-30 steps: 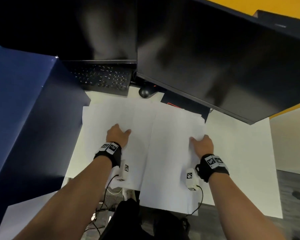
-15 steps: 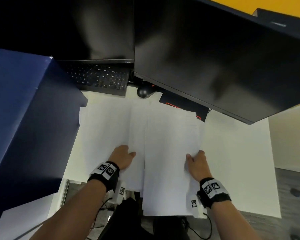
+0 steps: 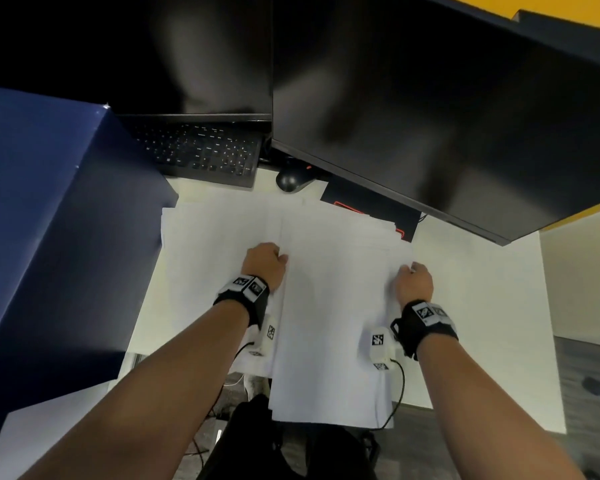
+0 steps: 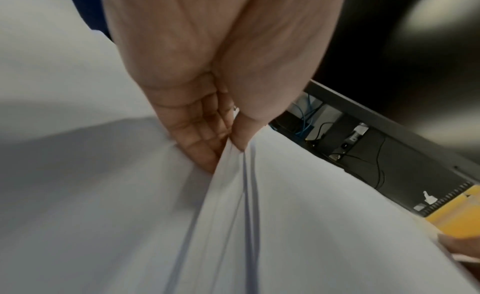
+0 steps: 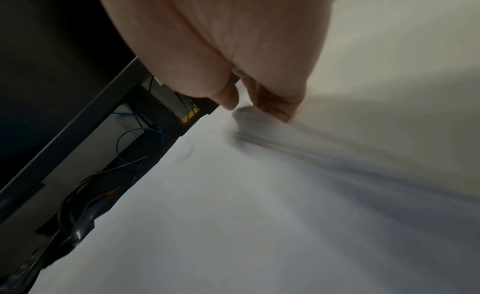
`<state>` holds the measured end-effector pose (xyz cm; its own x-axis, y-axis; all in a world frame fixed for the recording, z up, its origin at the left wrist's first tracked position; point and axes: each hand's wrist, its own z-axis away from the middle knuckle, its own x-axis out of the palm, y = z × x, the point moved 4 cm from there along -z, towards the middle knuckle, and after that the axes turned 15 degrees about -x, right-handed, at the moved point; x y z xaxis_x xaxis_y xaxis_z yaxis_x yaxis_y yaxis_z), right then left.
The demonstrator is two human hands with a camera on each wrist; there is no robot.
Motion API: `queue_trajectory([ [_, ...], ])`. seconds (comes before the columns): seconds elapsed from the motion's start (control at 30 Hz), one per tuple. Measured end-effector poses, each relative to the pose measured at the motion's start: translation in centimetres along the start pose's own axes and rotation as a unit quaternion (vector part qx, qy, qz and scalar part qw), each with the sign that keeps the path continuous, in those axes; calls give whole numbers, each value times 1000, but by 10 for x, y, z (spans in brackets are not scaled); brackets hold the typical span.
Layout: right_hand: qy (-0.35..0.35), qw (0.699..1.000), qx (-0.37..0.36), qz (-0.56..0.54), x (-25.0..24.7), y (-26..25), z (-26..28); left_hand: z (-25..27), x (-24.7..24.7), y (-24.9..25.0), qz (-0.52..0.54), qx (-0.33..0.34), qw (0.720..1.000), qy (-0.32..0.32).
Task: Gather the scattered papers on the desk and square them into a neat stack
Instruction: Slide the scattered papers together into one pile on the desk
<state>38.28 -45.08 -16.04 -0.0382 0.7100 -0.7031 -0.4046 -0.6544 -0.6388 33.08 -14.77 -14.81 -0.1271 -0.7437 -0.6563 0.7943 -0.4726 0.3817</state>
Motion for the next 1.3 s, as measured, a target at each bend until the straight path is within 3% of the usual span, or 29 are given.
queue_trajectory([
  [0.17, 22, 999, -30, -1, 14, -23, -8, 1, 8, 12, 5, 20, 999, 35],
  [0.33, 3, 999, -4, -33, 6, -6, 2, 0, -2, -30, 62, 5, 997, 47],
  [0.4, -2, 999, 2, -54, -1, 9, 6, -7, -28, -62, 46, -38, 991, 117],
  [0.47, 6, 998, 4, -58, -9, 28, 7, -16, -56, -98, 19, -130, 972, 193],
  [0.53, 14, 998, 12, -55, -16, 43, 8, -21, -75, -126, 24, -196, 956, 218],
  [0.73, -15, 998, -10, -58, -8, 26, 20, -36, -76, -135, 46, -179, 970, 159],
  [0.93, -20, 998, -26, -51, 16, 5, 25, -25, -54, -99, 14, -130, 981, 144],
  [1.07, -51, 997, -35, -37, 33, -6, 33, -17, -20, -73, 96, -86, 990, 58],
  [1.17, -49, 997, -43, -39, 27, -6, 38, -16, -17, -66, 143, -68, 987, 29],
  [1.3, -56, 998, -30, -27, 1, 17, 47, -15, -29, -93, 25, -79, 996, -39],
])
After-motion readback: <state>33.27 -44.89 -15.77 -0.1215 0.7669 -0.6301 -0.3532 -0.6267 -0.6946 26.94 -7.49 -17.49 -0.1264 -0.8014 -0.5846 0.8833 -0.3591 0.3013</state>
